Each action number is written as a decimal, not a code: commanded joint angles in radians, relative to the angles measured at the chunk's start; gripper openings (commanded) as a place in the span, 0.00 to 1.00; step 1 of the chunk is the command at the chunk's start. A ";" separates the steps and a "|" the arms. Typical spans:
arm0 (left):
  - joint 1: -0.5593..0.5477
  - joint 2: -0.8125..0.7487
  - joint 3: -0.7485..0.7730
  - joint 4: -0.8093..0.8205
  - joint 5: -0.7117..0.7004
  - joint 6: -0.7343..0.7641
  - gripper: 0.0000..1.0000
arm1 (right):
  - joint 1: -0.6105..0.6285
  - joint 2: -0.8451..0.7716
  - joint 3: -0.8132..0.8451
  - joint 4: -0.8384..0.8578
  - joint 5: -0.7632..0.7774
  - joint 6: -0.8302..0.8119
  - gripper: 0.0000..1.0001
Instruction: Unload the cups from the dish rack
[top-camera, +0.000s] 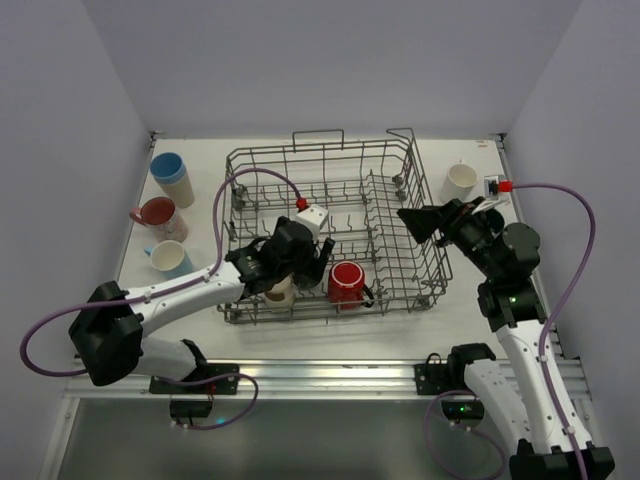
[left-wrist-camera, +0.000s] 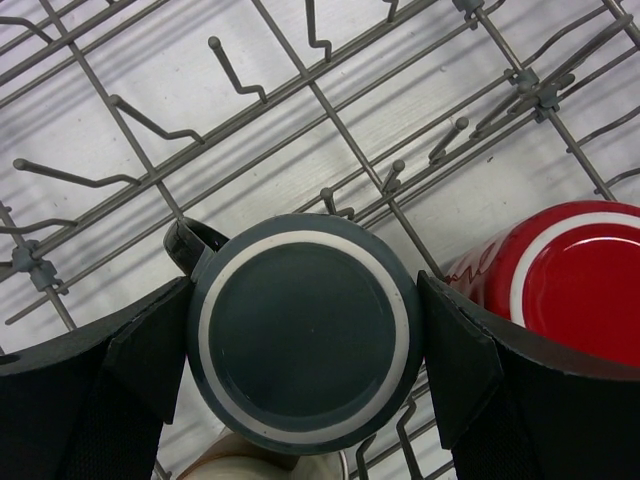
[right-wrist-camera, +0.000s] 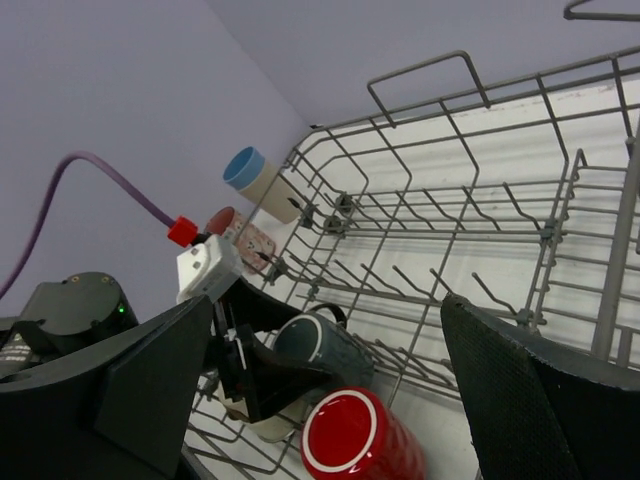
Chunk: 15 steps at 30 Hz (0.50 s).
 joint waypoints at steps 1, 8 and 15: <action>-0.001 -0.080 0.005 0.025 -0.032 -0.004 0.17 | 0.020 -0.018 0.070 0.001 -0.041 0.031 0.99; 0.000 -0.181 0.044 0.059 -0.073 0.005 0.10 | 0.177 0.043 0.113 0.034 0.042 0.044 0.99; 0.004 -0.243 0.067 0.106 -0.104 -0.027 0.06 | 0.342 0.124 0.110 0.120 0.116 0.068 0.99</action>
